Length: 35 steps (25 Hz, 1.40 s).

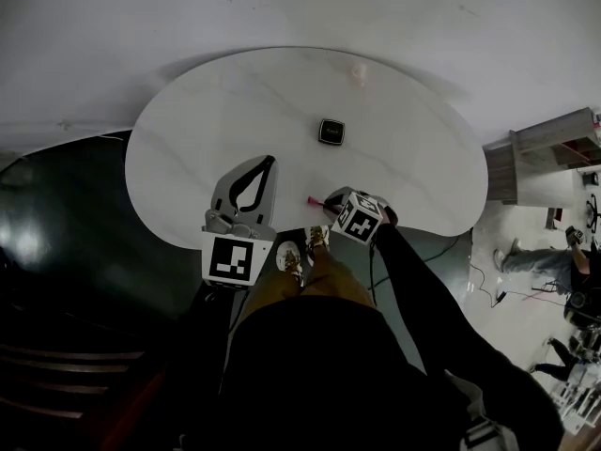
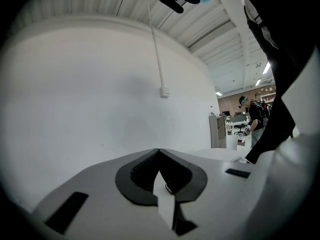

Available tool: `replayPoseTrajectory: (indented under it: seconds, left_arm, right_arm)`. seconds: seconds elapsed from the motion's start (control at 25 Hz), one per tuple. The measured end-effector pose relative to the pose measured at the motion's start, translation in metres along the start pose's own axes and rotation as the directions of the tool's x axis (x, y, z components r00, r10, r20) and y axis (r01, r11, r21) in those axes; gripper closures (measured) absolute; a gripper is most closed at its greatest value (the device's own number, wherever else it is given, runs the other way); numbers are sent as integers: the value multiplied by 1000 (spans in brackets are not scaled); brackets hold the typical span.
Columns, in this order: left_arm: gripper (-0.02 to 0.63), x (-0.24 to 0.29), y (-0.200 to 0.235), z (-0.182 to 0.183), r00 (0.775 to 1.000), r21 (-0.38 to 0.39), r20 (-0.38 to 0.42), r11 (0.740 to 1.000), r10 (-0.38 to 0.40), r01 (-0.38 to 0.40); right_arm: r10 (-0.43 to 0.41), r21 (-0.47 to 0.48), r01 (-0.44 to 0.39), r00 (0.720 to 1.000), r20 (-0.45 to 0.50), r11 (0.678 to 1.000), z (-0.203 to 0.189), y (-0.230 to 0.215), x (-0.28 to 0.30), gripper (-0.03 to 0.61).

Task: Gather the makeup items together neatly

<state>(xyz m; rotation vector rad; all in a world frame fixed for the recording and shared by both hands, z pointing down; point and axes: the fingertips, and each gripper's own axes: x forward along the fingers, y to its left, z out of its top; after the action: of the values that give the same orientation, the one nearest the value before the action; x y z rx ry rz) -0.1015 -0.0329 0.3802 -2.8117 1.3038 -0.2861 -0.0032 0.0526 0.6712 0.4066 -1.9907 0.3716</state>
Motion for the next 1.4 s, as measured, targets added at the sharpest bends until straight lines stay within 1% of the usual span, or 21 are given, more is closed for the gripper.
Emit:
replayPoseTrajectory:
  seconds: [0.12,0.24,0.4,0.56,0.72,0.88,0.96,1.08,1.16,1.28,1.4]
  left_arm:
    - [598,0,-3,1,1000,-4,2,1000,-6,6]
    - [598,3,-5,3,1000,-8,9,1000,-10,11]
    - [598,11,-11,9,1000,8,12,1000,-23,23]
    - [598,23,-16,17,999,15,24,1000,-28,28]
    - [598,33,-19,22,999,25,26,999,-29,28]
    - [598,44,-22,25,1000,31,26,999,-15,14]
    - [598,51,-22,26,1000,32,22,999,-8,8]
    - [598,63,-23,30,1000,32,21,999,2,-2]
    - [598,72,-23,32,1000,39,22,999,14,-15]
    - [598,83,-22,32,1000,53,5,998,29,-29]
    - [598,94,-21,30,999,37,-2,999,40,-40]
  right_arm:
    - [-53,65,47,994,91,997,13,-11,-14,514]
    - [-119,174,86,975,190,981,28,-29,-34,514]
    - [-213,296,126,935,284,947,43,-56,-64,514]
    - [-306,416,149,888,342,897,43,-85,-88,514]
    - [-383,499,171,851,359,849,34,-113,-104,514]
    - [-456,578,194,819,350,792,19,-141,-115,514]
    - [-476,611,192,809,345,768,14,-154,-118,514]
    - [-492,672,155,799,345,724,7,-173,-120,514]
    - [-505,699,147,794,339,700,4,-185,-121,514]
    - [-509,707,154,798,323,690,0,-201,-117,514]
    - [-506,714,162,809,299,681,-5,-215,-108,514]
